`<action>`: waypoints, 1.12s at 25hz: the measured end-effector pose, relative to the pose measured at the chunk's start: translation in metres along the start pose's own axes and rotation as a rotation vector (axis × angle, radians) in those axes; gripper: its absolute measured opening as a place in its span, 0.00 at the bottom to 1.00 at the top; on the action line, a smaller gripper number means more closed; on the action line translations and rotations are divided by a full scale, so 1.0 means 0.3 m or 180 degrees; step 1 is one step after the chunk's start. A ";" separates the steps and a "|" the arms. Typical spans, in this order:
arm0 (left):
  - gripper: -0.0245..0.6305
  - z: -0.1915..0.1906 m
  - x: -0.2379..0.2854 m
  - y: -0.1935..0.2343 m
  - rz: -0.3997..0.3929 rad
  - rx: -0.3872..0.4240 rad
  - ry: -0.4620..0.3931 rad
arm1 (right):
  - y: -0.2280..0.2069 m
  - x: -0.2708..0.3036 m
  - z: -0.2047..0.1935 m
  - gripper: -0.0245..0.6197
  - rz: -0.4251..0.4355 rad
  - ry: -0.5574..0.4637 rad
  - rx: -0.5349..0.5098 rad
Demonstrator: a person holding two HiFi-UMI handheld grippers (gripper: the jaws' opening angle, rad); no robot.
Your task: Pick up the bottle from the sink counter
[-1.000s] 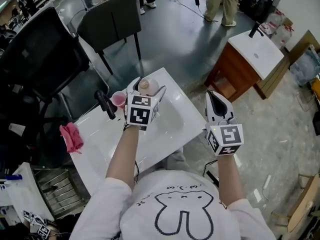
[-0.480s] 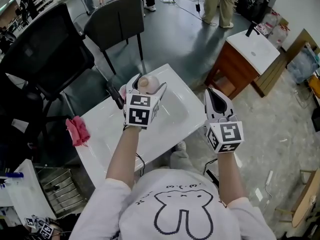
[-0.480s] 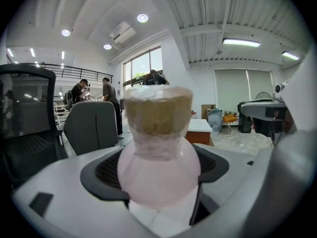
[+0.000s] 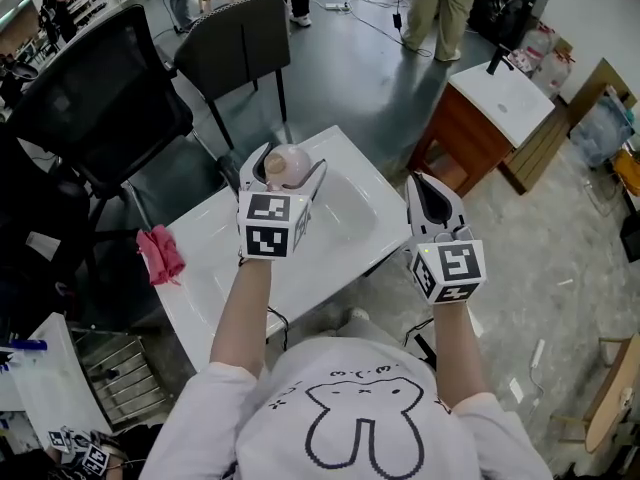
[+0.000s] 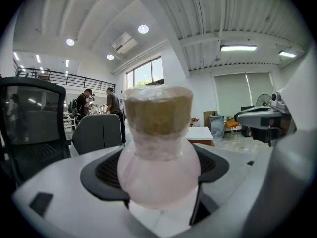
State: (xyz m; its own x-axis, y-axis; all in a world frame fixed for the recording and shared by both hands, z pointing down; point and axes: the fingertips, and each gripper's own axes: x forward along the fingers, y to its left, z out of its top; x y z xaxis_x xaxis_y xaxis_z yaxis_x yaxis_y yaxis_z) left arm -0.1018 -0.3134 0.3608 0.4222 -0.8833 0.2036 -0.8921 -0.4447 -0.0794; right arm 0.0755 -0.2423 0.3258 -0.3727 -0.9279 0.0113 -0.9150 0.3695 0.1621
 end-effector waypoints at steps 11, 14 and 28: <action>0.66 0.104 -0.165 0.024 0.0308 0.0088 -0.0373 | -0.024 -0.038 0.071 0.07 0.0076 -0.0156 -0.0095; 0.66 0.133 -0.205 0.014 0.0393 0.0128 -0.0488 | -0.044 -0.056 0.084 0.07 0.0078 -0.0197 -0.0110; 0.66 0.251 -0.355 0.008 0.0631 0.0226 -0.0955 | -0.135 -0.152 0.219 0.07 -0.0199 -0.0505 -0.0396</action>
State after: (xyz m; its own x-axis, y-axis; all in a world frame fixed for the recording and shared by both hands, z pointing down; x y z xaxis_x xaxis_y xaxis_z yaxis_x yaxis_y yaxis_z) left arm -0.1367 -0.2313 0.2655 0.2798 -0.9529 -0.1170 -0.9525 -0.2602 -0.1584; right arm 0.1193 -0.2118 0.2538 -0.3444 -0.9257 -0.1565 -0.9146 0.2932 0.2783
